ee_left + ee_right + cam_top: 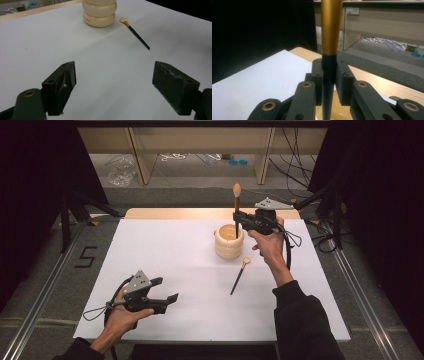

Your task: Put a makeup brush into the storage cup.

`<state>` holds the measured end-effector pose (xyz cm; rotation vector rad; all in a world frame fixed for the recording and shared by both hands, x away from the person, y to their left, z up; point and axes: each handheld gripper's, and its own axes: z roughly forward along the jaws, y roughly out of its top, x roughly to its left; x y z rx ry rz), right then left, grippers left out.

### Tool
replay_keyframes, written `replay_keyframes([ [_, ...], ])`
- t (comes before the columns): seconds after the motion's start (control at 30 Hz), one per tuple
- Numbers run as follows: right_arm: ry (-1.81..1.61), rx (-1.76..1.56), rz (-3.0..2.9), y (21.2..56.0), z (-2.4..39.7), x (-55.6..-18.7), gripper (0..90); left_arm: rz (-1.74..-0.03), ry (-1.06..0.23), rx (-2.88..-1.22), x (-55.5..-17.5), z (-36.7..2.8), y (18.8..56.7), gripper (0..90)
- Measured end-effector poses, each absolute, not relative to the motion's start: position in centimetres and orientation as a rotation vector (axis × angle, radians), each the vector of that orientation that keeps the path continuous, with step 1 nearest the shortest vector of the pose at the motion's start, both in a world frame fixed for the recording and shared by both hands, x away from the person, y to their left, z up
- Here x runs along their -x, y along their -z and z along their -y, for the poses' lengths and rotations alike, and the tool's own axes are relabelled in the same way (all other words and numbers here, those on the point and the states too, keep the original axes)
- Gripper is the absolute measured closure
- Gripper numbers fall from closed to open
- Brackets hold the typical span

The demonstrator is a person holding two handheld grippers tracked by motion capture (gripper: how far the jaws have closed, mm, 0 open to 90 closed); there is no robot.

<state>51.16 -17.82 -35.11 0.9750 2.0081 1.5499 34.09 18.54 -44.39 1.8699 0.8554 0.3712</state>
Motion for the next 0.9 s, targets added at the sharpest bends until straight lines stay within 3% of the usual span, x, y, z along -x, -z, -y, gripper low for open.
replay_keyframes([
  [0.9,-1.498,-1.064,-1.973,37.4,16.6,-54.3,79.3,-0.856,-0.383,-1.872,-34.1,-18.7,44.3,19.2],
])
